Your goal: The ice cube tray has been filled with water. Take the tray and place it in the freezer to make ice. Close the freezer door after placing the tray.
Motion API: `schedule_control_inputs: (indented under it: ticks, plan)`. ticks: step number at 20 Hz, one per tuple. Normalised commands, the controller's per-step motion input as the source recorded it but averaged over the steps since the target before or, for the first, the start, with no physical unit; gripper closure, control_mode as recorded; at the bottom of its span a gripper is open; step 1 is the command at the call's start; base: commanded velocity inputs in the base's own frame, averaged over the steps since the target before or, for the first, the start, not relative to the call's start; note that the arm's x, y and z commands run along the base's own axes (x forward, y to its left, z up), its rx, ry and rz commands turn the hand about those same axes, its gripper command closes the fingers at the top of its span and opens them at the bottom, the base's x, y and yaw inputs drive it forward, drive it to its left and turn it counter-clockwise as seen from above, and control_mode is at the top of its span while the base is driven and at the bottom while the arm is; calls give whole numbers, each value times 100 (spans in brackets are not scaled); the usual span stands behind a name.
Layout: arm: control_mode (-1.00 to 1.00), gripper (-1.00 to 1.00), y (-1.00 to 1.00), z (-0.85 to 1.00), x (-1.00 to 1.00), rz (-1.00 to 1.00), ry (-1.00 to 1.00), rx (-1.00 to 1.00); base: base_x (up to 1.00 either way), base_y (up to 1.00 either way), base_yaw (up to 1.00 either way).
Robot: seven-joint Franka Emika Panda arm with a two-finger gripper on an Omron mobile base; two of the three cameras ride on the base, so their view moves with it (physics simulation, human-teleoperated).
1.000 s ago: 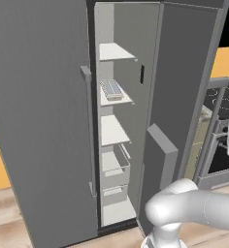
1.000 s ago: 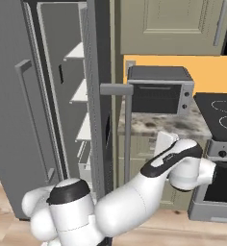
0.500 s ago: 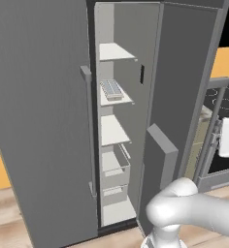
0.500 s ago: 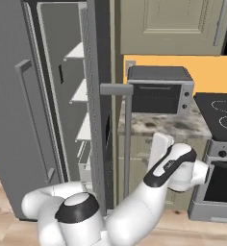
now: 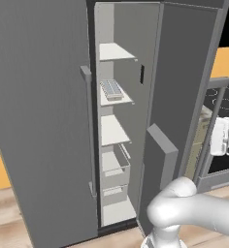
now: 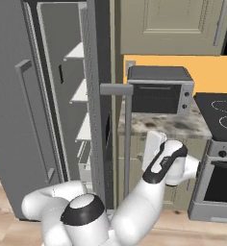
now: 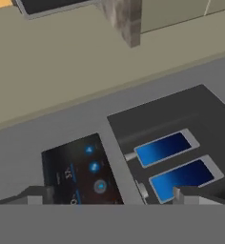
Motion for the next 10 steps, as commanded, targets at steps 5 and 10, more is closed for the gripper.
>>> schedule_control_inputs:
  ticks: [5, 10]
  plan:
    - [-100, -100, 32, -15, 7, 7, 0, -1, 0, 0, 0]
    - [-100, -100, 34, -9, 1, 8, 0, -1, 0, 0, 0]
